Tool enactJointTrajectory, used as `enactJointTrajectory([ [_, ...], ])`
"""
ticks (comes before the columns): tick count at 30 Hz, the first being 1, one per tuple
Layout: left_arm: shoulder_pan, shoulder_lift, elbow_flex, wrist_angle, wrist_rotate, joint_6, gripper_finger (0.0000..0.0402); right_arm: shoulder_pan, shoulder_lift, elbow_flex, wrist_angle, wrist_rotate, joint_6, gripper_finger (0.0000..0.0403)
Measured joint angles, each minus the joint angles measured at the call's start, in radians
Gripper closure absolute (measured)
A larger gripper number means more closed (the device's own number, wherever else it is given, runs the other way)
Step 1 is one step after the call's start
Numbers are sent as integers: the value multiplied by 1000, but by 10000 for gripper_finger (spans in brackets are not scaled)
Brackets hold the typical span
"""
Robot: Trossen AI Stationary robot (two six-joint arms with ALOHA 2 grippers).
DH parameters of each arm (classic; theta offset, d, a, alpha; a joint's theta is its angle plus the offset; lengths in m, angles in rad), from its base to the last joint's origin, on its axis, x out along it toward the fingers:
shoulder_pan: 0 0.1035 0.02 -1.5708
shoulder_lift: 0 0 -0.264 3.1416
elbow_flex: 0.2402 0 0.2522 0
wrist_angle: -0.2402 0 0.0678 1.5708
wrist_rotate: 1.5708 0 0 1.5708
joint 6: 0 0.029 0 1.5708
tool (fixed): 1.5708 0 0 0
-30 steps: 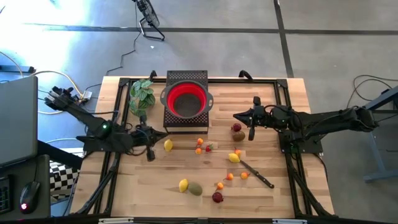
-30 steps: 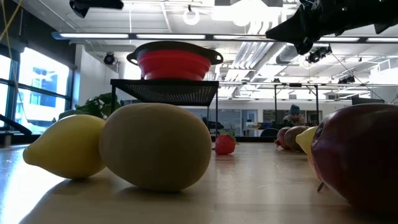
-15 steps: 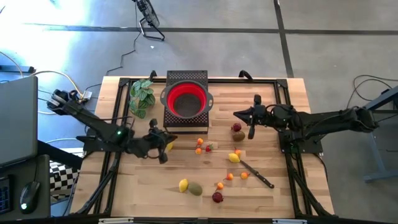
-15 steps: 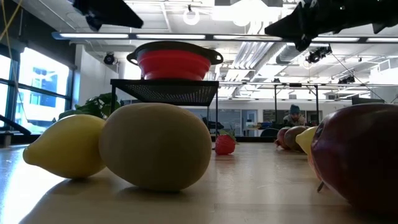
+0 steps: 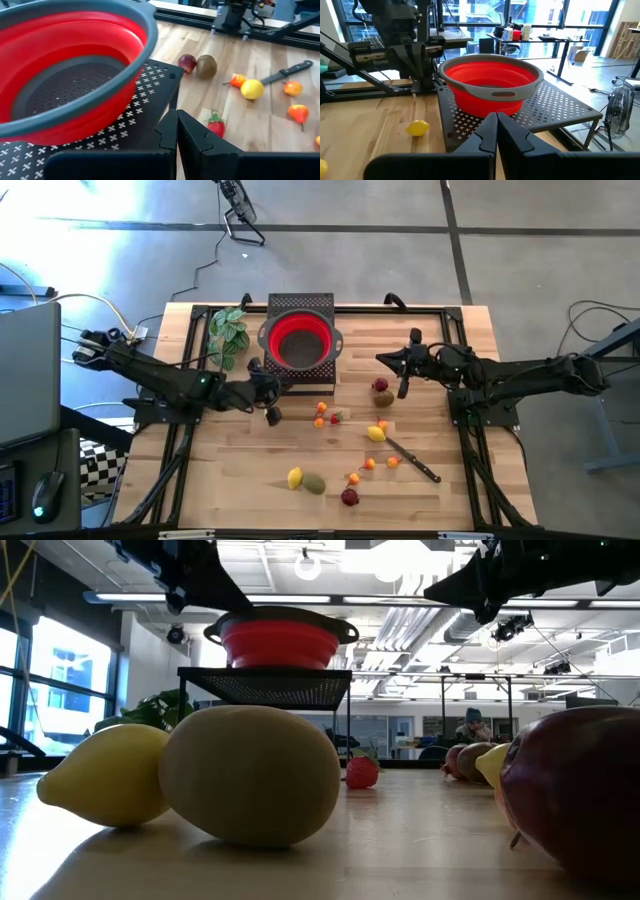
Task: Pick & Place Fruit
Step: Put the red strainer bowl on the shelf
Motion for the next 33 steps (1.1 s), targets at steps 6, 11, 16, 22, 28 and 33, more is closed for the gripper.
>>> enactJointTrajectory([
  [6, 44, 0, 0, -2, 42, 15, 401, 0, 0, 0, 0, 0, -1, 401],
  [11, 79, 0, 0, -2, 98, 26, 401, 0, 0, 0, 0, 0, -1, 401],
  [16, 85, 0, 0, -2, 108, 26, 401, 0, 0, 0, -1, 0, -7, 401],
  [22, 84, 0, -1, -1, 108, 27, 401, 0, 0, 0, 0, 0, -27, 401],
  [28, 84, 0, -1, -1, 105, 27, 401, 0, 0, 0, 0, 0, -27, 401],
  [33, 98, 12, -1, 6, 81, -6, 401, 0, 0, 0, 0, 0, -27, 401],
])
